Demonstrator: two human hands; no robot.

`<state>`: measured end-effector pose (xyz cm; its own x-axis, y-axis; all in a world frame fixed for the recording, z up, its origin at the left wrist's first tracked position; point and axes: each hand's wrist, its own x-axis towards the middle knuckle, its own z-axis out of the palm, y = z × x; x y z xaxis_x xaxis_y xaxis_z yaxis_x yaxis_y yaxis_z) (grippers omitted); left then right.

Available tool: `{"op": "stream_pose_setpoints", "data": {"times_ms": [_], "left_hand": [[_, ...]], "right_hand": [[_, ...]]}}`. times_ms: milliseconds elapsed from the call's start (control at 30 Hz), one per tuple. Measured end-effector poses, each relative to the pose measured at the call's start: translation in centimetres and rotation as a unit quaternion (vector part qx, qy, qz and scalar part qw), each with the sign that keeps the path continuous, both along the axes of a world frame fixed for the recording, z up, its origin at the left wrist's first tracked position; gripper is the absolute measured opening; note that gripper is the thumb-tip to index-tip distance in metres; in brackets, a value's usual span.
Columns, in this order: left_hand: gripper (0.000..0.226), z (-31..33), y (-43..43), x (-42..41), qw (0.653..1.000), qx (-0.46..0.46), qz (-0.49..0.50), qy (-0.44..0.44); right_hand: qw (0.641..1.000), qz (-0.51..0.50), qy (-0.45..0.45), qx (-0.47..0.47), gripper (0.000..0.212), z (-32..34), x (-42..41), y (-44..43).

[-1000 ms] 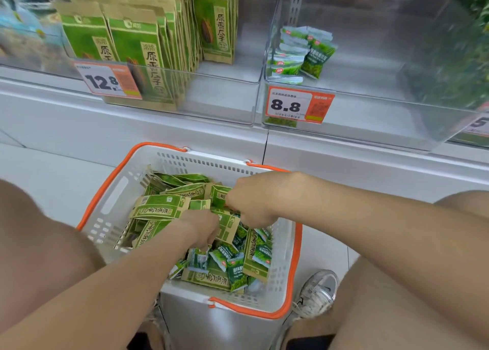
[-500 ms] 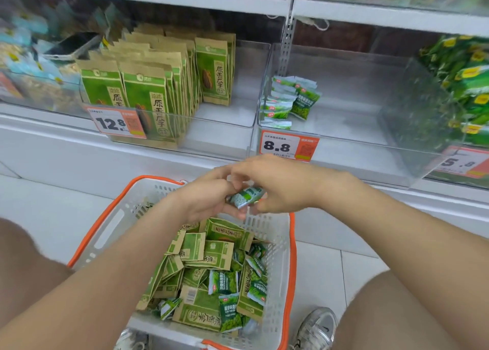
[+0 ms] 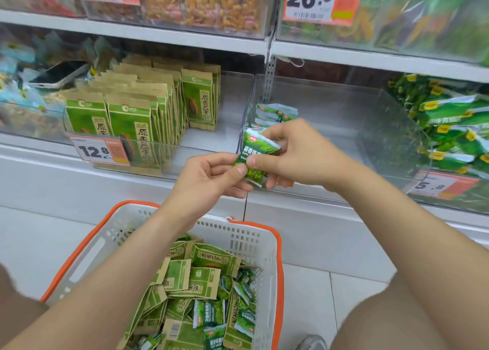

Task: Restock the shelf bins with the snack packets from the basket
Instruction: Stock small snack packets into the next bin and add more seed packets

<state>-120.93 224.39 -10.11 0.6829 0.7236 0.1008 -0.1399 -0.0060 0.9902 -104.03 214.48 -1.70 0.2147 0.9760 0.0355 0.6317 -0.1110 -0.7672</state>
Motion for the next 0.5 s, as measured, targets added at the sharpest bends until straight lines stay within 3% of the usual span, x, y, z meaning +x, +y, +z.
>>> {"op": "stream_pose_setpoints", "data": {"times_ms": [67,167,267,367,500], "left_hand": [[0.015,0.7,-0.3,0.7,0.992,0.097,0.082,0.007],[0.003,1.2,-0.1,1.4,0.922,0.293,0.249,0.036],[0.009,1.3,0.6,2.2,0.869,0.407,0.276,0.057],[0.03,0.9,1.0,3.3,0.862,0.436,0.242,0.087],[0.042,0.5,1.3,4.5,0.864,0.417,0.235,0.156]], "right_hand": [[0.998,-0.037,0.043,0.021,0.021,0.3,1.2,0.4],[0.985,-0.108,0.125,0.05,0.016,0.7,4.0,1.7],[0.967,-0.215,0.125,0.061,0.011,0.0,7.6,3.6],[0.957,-0.288,0.037,-0.022,0.033,-1.7,11.0,5.4],[0.956,-0.247,-0.015,-0.159,0.068,-3.2,13.2,7.2]]}}
